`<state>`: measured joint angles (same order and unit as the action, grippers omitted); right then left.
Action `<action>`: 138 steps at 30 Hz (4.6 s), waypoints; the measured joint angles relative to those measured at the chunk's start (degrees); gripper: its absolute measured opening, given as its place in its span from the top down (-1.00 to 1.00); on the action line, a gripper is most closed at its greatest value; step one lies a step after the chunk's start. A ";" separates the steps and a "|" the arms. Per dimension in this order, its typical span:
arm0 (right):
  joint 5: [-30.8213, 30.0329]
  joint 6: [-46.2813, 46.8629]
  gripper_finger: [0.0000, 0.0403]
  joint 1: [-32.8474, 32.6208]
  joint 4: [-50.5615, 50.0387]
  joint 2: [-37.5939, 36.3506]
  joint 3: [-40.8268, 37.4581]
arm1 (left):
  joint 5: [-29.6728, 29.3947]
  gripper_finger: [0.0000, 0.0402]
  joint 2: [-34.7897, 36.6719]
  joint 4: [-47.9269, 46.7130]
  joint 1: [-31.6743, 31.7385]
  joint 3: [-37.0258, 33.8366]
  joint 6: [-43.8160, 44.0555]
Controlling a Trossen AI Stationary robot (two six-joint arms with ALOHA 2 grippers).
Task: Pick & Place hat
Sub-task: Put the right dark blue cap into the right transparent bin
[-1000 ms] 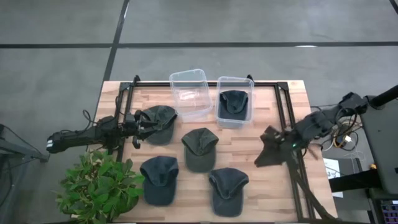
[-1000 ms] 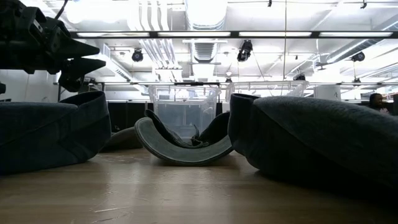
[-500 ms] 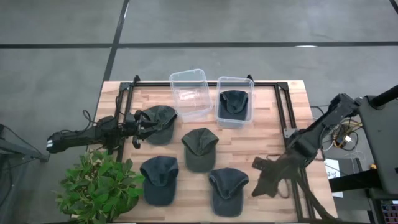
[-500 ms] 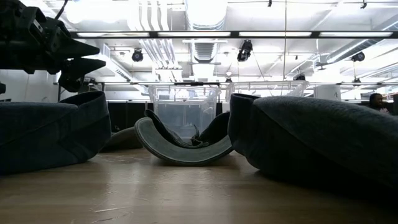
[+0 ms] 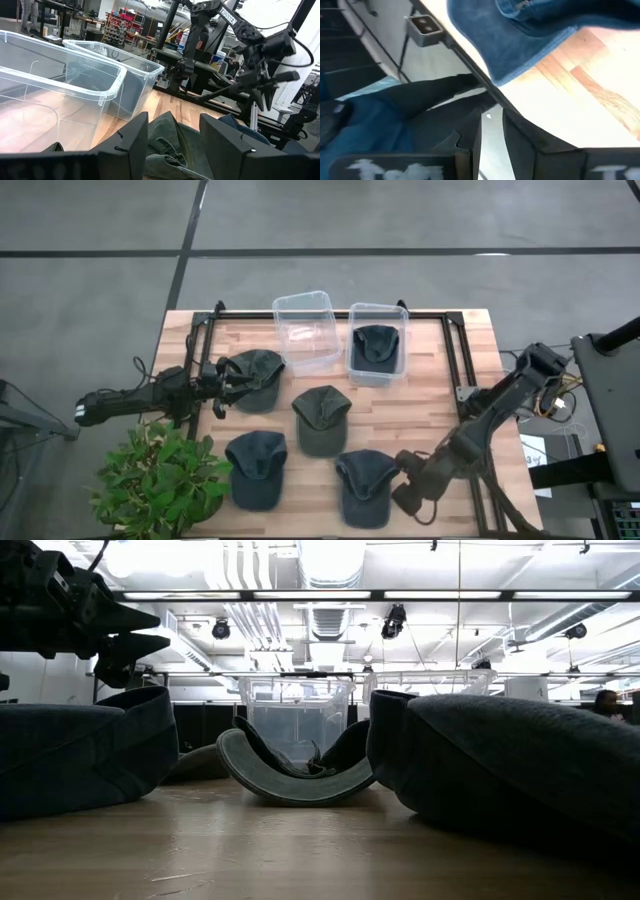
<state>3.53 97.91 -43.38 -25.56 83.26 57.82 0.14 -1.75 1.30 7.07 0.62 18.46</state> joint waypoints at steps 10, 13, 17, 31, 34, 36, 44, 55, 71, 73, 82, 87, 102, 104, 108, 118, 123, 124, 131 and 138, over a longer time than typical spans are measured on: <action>0.15 4.21 0.54 0.00 0.15 3.15 0.00 | -0.01 0.15 -0.01 -0.02 0.02 0.00 -0.02; 0.09 4.17 0.45 0.11 0.03 2.74 0.00 | -0.02 0.15 0.01 -0.02 0.02 0.00 -0.02; -0.28 4.18 0.29 0.16 -1.10 2.60 0.00 | -0.02 0.15 -0.01 -0.02 0.01 0.00 -0.02; -1.10 7.40 -0.18 0.54 -0.87 9.57 0.00 | -0.04 0.15 -0.01 -0.04 0.02 0.00 -0.02; -1.64 7.98 -0.21 0.62 -0.85 11.30 0.00 | -0.02 0.15 -0.01 -0.04 0.02 0.00 -0.02; -2.22 7.99 -0.22 0.79 -0.61 12.35 0.00 | -0.02 0.15 0.00 -0.04 0.02 0.00 -0.02; -2.56 7.44 -0.22 1.10 0.57 13.66 0.00 | -0.02 0.15 0.01 -0.04 0.02 0.00 -0.02; -8.22 6.96 -0.15 1.85 0.66 13.83 0.00 | -0.02 0.15 0.00 -0.04 0.02 0.00 -0.03; -8.72 10.17 0.71 1.78 0.49 17.72 0.02 | -0.02 0.15 0.01 -0.04 0.01 0.00 -0.04; -10.11 10.20 0.86 1.79 0.44 16.74 0.02 | -0.02 0.15 0.00 -0.04 0.02 0.00 -0.03; -11.65 10.05 0.93 1.75 -4.76 9.45 0.73 | -0.02 0.15 -0.01 -0.04 0.02 0.00 -0.04; -16.24 6.15 0.93 1.60 -7.15 1.56 0.83 | -0.02 0.15 -0.01 -0.04 0.00 0.00 -0.04; -39.90 -43.05 0.94 0.77 5.85 -21.20 0.36 | -0.04 0.15 -0.03 -0.04 0.01 0.00 -0.04; -39.85 -50.47 0.94 0.77 10.15 -22.69 0.20 | -0.04 0.15 -0.03 -0.04 0.01 0.00 -0.04; -36.82 -62.28 0.94 0.76 17.73 -25.03 0.13 | -0.04 0.15 -0.03 -0.04 0.02 0.00 -0.04; -20.66 -82.35 0.94 0.77 32.69 -26.07 0.04 | -0.04 0.15 -0.03 -0.03 0.00 0.00 -0.05; -17.88 -82.98 0.94 0.75 35.81 -25.31 0.04 | -0.04 0.15 -0.03 -0.04 0.00 0.00 -0.04; -17.53 -83.11 0.94 0.75 35.83 -25.21 0.03 | -0.04 0.15 -0.03 -0.04 0.01 0.00 -0.04; -18.02 -81.10 0.94 0.75 35.73 -25.02 0.02 | -0.07 0.15 -0.03 -0.04 0.01 0.00 -0.04; -44.92 -64.22 0.94 0.81 25.40 -25.09 0.02 | -0.05 0.15 -0.03 -0.04 0.01 0.00 -0.04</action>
<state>-41.39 33.70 -42.57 -0.16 58.17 57.84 0.09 -1.78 1.26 7.08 0.62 18.41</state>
